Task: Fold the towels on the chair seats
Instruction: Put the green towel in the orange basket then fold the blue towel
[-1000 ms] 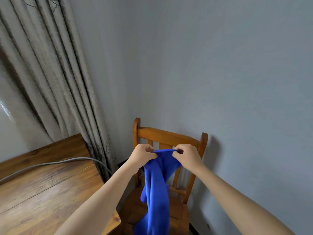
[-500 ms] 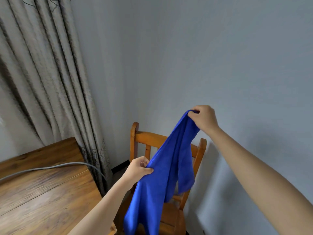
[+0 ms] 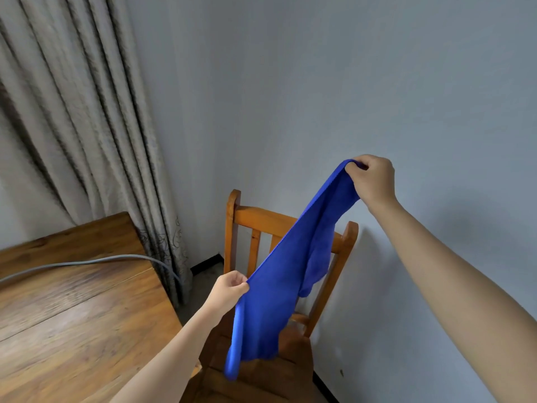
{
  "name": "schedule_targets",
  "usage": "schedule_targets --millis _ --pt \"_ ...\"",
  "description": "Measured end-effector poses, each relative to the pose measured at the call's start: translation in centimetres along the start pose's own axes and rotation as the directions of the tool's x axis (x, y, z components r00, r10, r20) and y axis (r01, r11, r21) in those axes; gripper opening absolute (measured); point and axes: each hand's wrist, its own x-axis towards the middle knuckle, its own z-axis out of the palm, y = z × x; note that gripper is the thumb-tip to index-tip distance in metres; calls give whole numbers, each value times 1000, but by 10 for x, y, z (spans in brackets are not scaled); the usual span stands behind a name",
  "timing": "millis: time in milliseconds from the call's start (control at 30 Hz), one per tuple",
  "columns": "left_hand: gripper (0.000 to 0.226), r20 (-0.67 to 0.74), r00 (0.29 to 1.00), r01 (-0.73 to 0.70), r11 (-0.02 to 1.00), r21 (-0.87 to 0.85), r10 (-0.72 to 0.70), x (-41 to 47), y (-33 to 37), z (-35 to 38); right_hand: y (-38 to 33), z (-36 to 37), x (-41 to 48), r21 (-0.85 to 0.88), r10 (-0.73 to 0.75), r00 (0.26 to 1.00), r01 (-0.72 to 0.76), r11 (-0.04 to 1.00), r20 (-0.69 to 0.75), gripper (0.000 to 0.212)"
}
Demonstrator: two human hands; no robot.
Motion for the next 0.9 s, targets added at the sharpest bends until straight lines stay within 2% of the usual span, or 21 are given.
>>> schedule_targets --millis 167,300,533,600,667,733,800,867,900 --pt "12 18 999 41 993 -109 -39 -3 -19 7 4 13 -9 40 18 999 -20 999 42 21" --pt "17 -85 994 58 986 -159 -73 -18 -38 15 14 40 -24 23 31 983 -36 999 181 20" --pt "20 -162 987 18 1000 12 -16 -47 -61 10 88 96 -76 -176 249 855 -188 966 455 24" --pt "19 -158 987 28 998 65 -17 -54 -65 13 115 108 -101 -323 337 773 -180 929 538 25" --pt "16 -143 989 43 993 111 -27 -58 -68 18 132 117 -131 -436 362 621 -37 899 695 34" --pt "13 -112 993 59 985 164 -41 -58 -71 26 134 125 -161 -340 281 388 91 936 878 48" --pt "14 -66 996 68 974 216 -55 -56 -71 34 128 136 -188 -193 180 201 47 980 963 57" --pt "16 -29 997 72 964 255 -67 -55 -70 39 127 149 -211 -113 114 128 -17 993 985 56" --pt "16 -30 997 79 962 262 -73 -55 -70 40 130 156 -221 -98 102 111 -42 994 989 47"
